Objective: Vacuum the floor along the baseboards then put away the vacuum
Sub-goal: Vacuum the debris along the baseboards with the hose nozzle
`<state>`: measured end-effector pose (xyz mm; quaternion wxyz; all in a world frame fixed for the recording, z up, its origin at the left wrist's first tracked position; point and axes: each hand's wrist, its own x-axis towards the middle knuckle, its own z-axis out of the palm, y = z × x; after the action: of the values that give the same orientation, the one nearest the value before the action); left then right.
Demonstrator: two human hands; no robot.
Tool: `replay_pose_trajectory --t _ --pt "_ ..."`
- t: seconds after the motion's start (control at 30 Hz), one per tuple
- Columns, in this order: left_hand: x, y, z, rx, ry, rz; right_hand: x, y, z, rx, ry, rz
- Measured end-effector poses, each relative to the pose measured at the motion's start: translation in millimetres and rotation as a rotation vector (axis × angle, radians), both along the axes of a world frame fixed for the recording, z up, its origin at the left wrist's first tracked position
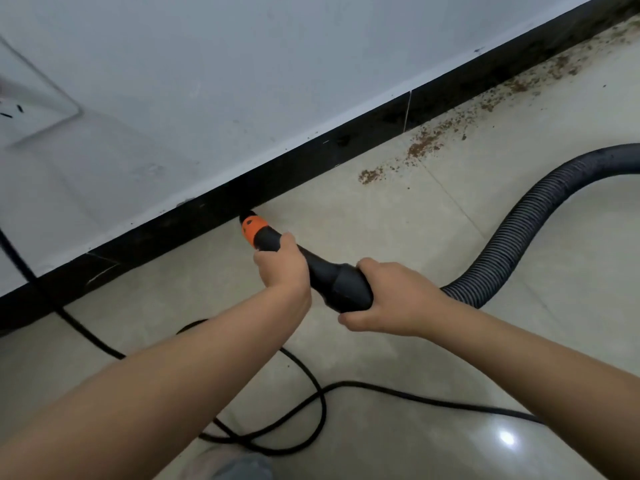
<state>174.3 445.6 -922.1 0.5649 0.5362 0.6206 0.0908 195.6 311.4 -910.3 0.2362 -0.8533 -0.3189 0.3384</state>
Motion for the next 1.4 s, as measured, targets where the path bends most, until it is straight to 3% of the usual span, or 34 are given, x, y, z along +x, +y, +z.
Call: replay_pose_trajectory --t 0.17,0.33,0.6,0.97,1.17,1.4 --pt "-20.8 40.8 -9.6 0.059 0.044 0.088 -16.3 42.7 -8.6 0.045 0.040 0.058" --pt "-13.5 48.2 -18.5 0.019 -0.011 0.090 -17.8 47.9 -16.0 0.056 0.078 -0.014" --pt "34.9 -14.3 -21.5 -0.096 -0.117 -0.142 8.9 -14.1 -8.2 -0.098 -0.068 -0.179" --pt "85.0 -49.5 -11.5 -0.225 -0.159 -0.330 31.8 -44.4 1.0 -0.141 -0.091 -0.364" --pt "73.6 -60.1 -6.0 -0.147 -0.111 -0.177 34.4 -56.7 10.2 -0.126 -0.081 -0.274" --pt "35.1 -58.9 -3.9 -0.125 -0.031 -0.145 12.0 -58.3 13.9 -0.097 -0.024 -0.145"
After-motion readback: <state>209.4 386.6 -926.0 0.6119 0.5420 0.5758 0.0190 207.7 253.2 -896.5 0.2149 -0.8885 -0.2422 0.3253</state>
